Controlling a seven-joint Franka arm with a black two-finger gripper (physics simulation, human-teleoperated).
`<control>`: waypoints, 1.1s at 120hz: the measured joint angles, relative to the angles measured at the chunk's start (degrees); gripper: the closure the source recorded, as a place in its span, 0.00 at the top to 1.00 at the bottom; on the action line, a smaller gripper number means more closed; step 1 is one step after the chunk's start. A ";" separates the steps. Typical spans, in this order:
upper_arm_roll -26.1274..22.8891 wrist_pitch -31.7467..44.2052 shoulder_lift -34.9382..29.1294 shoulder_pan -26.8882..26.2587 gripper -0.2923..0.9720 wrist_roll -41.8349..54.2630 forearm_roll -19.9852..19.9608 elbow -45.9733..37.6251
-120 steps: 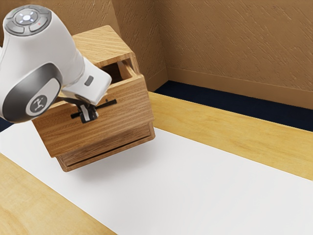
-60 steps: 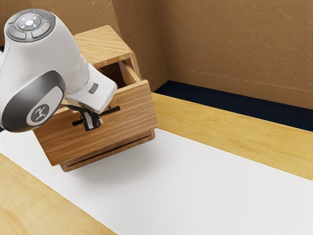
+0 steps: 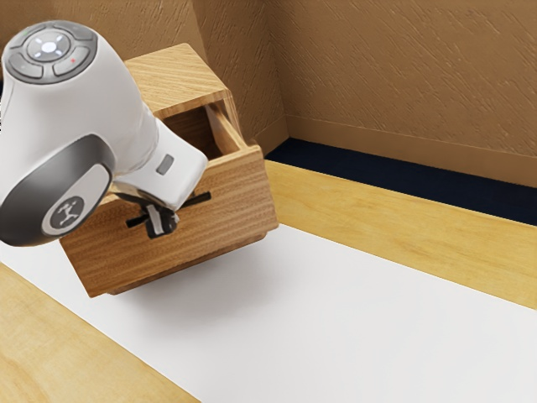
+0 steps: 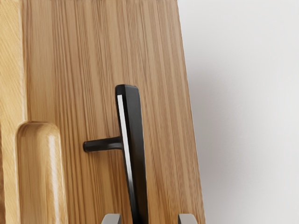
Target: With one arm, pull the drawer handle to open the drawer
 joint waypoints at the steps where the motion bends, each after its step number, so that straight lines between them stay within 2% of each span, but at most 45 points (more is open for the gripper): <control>1: -0.07 -0.06 -0.03 0.00 0.29 0.00 -0.03 0.00; 86: -2.55 -3.52 -4.75 0.79 0.29 0.36 -3.44 -0.10; 92: -2.15 -4.49 -5.47 0.79 0.31 0.61 -4.36 2.24; 98: -1.19 -6.51 -6.13 0.78 0.38 0.86 -5.07 6.11; 105: 1.39 -10.38 -4.10 0.55 0.47 1.14 -5.87 11.53; 113: 8.14 -18.44 9.85 -4.92 0.55 1.20 -6.68 23.46; 121: 16.92 -24.94 16.87 -16.50 0.61 0.74 -3.83 31.27; 126: 23.62 -27.96 17.71 -24.09 0.64 0.34 -2.16 33.30; 132: 28.39 -30.92 17.23 -28.66 0.67 -0.03 -0.99 34.32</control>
